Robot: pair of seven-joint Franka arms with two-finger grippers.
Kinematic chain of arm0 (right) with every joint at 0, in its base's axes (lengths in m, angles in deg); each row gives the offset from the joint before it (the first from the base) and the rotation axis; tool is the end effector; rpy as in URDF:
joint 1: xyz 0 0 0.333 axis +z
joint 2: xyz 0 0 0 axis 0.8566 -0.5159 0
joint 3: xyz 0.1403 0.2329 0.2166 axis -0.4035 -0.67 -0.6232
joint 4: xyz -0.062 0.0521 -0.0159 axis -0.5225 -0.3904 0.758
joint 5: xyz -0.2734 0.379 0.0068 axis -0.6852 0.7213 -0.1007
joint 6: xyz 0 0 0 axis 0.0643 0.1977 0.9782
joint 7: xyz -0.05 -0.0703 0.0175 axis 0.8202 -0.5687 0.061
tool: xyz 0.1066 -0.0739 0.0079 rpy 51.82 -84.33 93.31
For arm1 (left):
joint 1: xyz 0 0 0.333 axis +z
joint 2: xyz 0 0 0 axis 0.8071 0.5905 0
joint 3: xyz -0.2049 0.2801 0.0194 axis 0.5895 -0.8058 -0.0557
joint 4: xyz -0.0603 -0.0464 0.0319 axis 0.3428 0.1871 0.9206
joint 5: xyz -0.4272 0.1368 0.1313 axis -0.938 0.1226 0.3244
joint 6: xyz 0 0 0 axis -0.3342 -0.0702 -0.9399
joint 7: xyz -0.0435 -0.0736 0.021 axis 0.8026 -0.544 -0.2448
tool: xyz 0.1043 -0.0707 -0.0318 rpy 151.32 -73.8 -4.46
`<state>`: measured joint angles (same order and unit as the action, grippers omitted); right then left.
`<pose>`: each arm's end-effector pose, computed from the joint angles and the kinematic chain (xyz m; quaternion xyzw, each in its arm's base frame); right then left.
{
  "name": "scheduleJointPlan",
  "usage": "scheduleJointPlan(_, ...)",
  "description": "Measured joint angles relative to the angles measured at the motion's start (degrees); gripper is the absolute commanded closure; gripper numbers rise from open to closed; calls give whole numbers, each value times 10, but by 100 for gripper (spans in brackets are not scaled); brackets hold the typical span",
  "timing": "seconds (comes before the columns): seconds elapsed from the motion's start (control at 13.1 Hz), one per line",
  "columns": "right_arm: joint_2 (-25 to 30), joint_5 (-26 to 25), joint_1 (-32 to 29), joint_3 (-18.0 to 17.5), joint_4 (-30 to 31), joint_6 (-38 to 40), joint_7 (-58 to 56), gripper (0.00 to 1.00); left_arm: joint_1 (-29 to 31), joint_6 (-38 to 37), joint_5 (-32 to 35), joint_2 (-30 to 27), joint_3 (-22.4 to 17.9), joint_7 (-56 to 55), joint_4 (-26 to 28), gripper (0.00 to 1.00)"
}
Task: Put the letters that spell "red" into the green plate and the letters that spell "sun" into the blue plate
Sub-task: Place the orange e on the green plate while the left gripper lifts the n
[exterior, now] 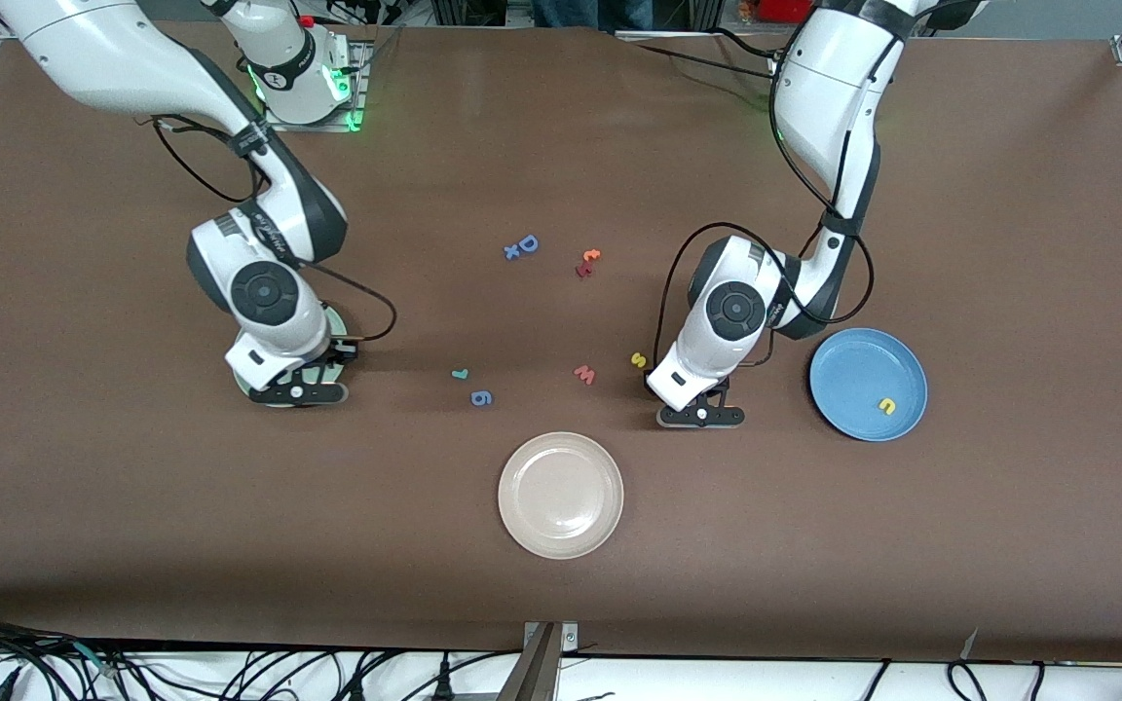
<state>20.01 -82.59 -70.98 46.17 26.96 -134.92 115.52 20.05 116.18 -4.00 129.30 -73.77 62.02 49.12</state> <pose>0.6518 0.1682 0.1790 0.9920 0.0272 -0.0505 0.1128 0.6651 -0.3503 0.1141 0.9994 0.0091 0.0154 0.0307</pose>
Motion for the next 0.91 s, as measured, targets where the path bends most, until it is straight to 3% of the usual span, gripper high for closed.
scheduleJointPlan(0.08,0,0,-13,0,14,0,-2,83,0,0,0,-1,0,1,0,78)
scheduleJointPlan(0.3,-2,0,-33,0,50,-1,-2,50,0,0,0,-1,-11,46,-1,78)
scheduleJointPlan(0.38,-2,0,-34,0,56,-1,-2,18,2,-2,0,0,-23,73,-1,78)
scheduleJointPlan(0.53,-2,0,-34,-1,61,-2,-2,7,9,-15,0,0,-46,128,-1,78)
scheduleJointPlan(0.76,1,0,-35,-12,51,-6,-1,7,25,-60,0,-10,-78,225,-8,77)
scheduleJointPlan(0.91,4,5,-35,-47,28,-8,38,9,38,-88,0,-22,-108,311,-12,76)
